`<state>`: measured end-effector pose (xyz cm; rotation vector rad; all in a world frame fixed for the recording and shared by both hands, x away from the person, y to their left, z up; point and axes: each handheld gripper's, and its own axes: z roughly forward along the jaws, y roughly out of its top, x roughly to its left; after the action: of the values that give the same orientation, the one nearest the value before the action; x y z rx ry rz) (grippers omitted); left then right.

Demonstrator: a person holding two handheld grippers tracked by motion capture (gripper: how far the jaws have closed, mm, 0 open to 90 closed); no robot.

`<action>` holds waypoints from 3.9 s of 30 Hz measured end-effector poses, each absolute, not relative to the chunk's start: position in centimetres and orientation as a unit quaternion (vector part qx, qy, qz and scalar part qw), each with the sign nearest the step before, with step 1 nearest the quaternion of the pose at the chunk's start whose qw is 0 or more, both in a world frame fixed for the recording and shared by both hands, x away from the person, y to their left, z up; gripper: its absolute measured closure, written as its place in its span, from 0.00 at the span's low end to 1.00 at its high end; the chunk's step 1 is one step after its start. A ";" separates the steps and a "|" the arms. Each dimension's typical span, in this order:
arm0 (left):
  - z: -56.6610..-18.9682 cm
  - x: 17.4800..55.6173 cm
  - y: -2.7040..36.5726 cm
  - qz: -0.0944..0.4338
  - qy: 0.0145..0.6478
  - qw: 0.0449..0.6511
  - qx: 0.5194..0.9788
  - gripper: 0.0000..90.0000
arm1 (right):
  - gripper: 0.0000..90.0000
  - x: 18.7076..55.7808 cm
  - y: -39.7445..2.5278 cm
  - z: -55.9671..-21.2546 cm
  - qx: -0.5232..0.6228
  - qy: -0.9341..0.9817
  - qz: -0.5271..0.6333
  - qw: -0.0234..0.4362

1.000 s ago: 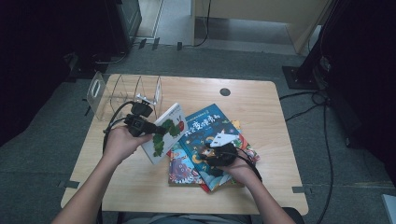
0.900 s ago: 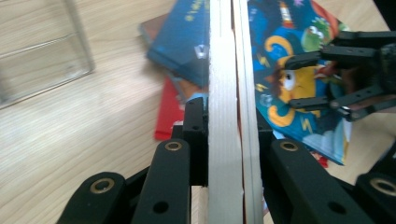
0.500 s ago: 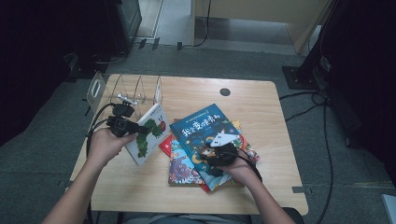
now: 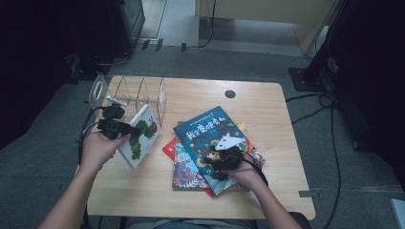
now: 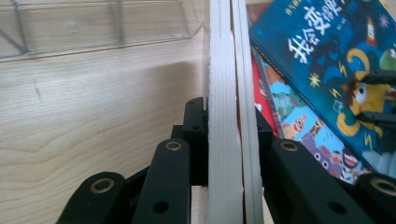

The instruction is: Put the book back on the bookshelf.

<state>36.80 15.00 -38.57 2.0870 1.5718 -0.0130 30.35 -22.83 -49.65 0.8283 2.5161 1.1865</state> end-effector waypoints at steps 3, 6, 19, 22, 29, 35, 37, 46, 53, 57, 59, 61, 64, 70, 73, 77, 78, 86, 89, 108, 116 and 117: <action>-38.7 37.1 15.0 0.003 0.591 0.259 0.764 0.86 | 0.50 30.4 -22.8 -49.7 0.283 0.861 0.406 0.119; -39.0 37.6 14.6 0.004 0.598 0.262 0.758 0.86 | 0.50 30.4 -22.8 -49.7 0.283 0.861 0.406 0.119; -39.2 39.9 13.5 0.026 0.625 0.266 0.733 0.86 | 0.50 30.3 -22.8 -49.7 0.284 0.861 0.405 0.120; -39.2 40.4 13.1 0.027 0.633 0.265 0.727 0.86 | 0.50 30.3 -22.8 -49.7 0.284 0.861 0.405 0.120; -38.8 41.3 12.6 0.034 0.641 0.270 0.717 0.86 | 0.50 30.3 -22.8 -49.7 0.283 0.861 0.405 0.120; -38.7 42.2 12.1 0.056 0.642 0.280 0.712 0.86 | 0.50 30.3 -22.8 -49.7 0.282 0.861 0.405 0.121; -38.8 42.5 12.1 0.054 0.646 0.280 0.708 0.86 | 0.50 30.3 -22.8 -49.7 0.282 0.861 0.405 0.121; -39.0 44.4 12.1 0.048 0.664 0.282 0.690 0.86 | 0.50 30.4 -22.8 -49.6 0.281 0.862 0.405 0.120; -39.2 45.7 11.5 0.053 0.670 0.279 0.686 0.86 | 0.51 30.4 -22.8 -49.7 0.279 0.862 0.406 0.119; -39.1 46.4 11.3 0.057 0.672 0.281 0.683 0.86 | 0.52 30.5 -22.8 -49.6 0.277 0.863 0.406 0.119; -39.1 46.6 11.1 0.058 0.672 0.280 0.683 0.86 | 0.52 30.5 -22.7 -49.6 0.277 0.863 0.406 0.119; -39.2 46.8 10.9 0.056 0.673 0.283 0.682 0.85 | 0.52 30.5 -22.7 -49.7 0.276 0.863 0.406 0.119; -39.4 47.0 10.7 0.056 0.673 0.279 0.683 0.85 | 0.52 30.5 -22.7 -49.6 0.276 0.863 0.406 0.119; -39.9 47.2 10.4 0.057 0.674 0.279 0.681 0.85 | 0.52 30.5 -22.7 -49.6 0.275 0.863 0.406 0.119; -40.0 47.3 10.3 0.057 0.675 0.276 0.682 0.85 | 0.52 30.6 -22.7 -49.6 0.274 0.864 0.405 0.118; -40.1 47.4 10.3 0.051 0.678 0.274 0.680 0.84 | 0.52 30.6 -22.7 -49.6 0.274 0.864 0.406 0.118; -40.1 47.4 10.3 0.051 0.678 0.274 0.681 0.84 | 0.52 30.6 -22.7 -49.6 0.274 0.864 0.405 0.118; -39.7 47.2 10.5 0.046 0.675 0.282 0.681 0.82 | 0.52 30.6 -22.7 -49.6 0.273 0.864 0.405 0.118; -39.4 47.0 10.5 0.046 0.670 0.282 0.685 0.81 | 0.53 30.6 -22.7 -49.6 0.273 0.864 0.406 0.118; -36.8 45.8 11.5 0.050 0.645 0.300 0.701 0.65 | 0.52 30.6 -22.7 -49.7 0.274 0.864 0.407 0.117; -36.0 44.6 11.9 0.050 0.625 0.299 0.720 0.64 | 0.53 30.6 -22.7 -49.7 0.275 0.863 0.407 0.116; -36.0 44.5 11.9 0.049 0.621 0.300 0.723 0.64 | 0.53 30.6 -22.7 -49.7 0.275 0.863 0.408 0.116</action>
<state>44.46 11.89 -35.96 1.9182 1.6490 0.1292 30.63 -22.71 -49.66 0.8051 2.5280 1.1942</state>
